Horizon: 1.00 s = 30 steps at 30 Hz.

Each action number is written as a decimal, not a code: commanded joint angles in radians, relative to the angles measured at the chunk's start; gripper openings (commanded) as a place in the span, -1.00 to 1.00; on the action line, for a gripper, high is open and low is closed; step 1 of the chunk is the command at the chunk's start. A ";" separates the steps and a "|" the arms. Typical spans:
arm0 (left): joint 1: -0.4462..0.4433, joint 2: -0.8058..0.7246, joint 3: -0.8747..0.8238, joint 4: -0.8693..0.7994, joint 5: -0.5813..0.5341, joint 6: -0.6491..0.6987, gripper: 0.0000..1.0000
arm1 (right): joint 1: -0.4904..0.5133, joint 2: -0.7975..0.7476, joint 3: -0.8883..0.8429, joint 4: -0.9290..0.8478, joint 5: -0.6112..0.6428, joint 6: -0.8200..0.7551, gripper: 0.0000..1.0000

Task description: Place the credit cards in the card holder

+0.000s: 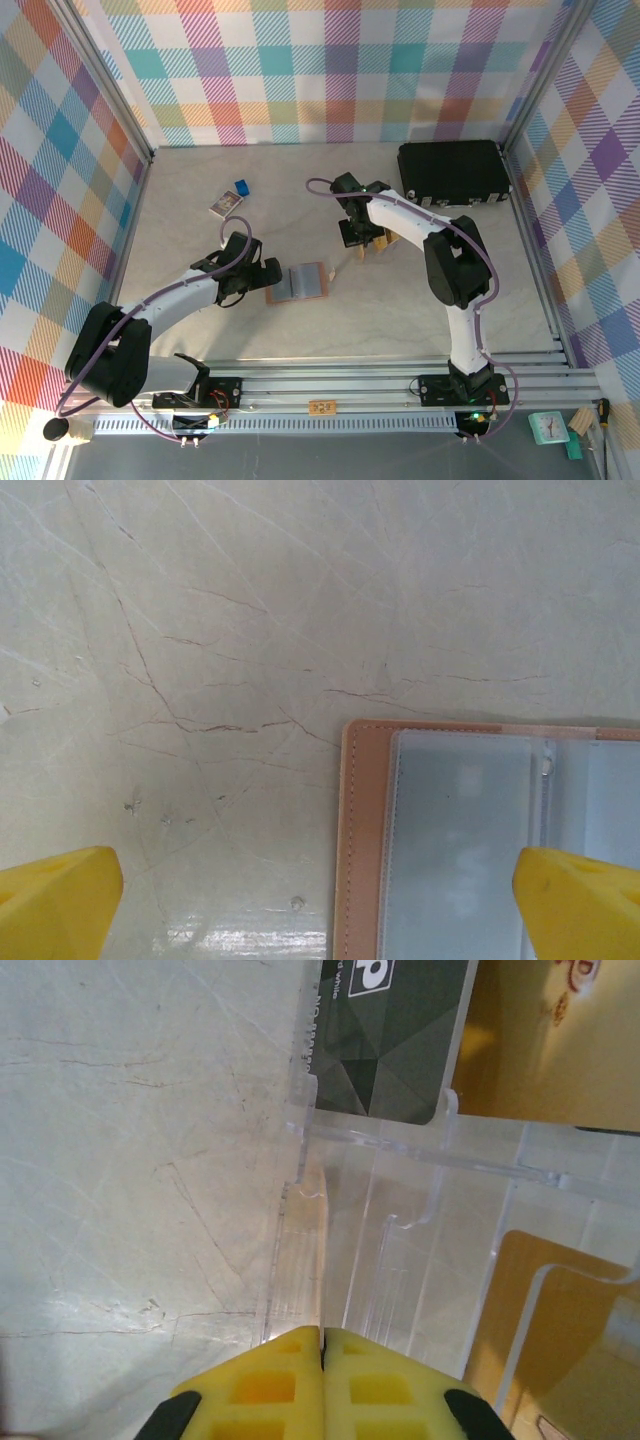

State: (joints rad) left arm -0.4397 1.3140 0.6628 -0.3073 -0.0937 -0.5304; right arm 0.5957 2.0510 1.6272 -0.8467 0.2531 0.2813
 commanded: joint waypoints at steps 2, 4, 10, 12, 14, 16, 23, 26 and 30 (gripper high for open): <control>0.006 0.013 -0.002 0.020 0.023 0.017 0.99 | -0.014 -0.064 0.012 -0.020 -0.027 0.007 -1.00; 0.006 0.019 0.002 0.020 0.035 0.023 0.99 | -0.016 -0.097 0.005 -0.023 -0.032 0.006 -1.00; -0.011 0.054 0.008 0.081 0.071 0.028 0.99 | -0.017 -0.234 -0.027 -0.018 -0.061 0.015 -1.00; -0.021 0.070 0.013 0.087 0.071 0.028 0.99 | -0.017 -0.283 -0.048 0.001 -0.095 0.026 -1.00; -0.032 0.085 0.017 0.092 0.068 0.024 0.99 | -0.017 -0.329 -0.083 0.031 -0.140 0.042 -1.00; -0.043 0.099 0.022 0.096 0.063 0.017 0.99 | -0.018 -0.377 -0.134 0.078 -0.193 0.062 -1.00; -0.089 0.146 0.058 0.100 0.043 -0.004 0.99 | -0.017 -0.500 -0.340 0.243 -0.327 0.144 -1.00; -0.112 0.168 0.083 0.094 0.033 -0.009 0.99 | -0.017 -0.523 -0.402 0.280 -0.347 0.159 -1.00; -0.140 0.196 0.113 0.084 0.022 -0.019 0.99 | -0.017 -0.543 -0.465 0.311 -0.348 0.171 -1.00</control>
State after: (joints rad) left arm -0.5610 1.4899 0.7383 -0.2256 -0.0467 -0.5346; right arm 0.5819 1.5524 1.1900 -0.5987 -0.0597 0.4202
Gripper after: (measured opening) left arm 0.997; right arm 0.065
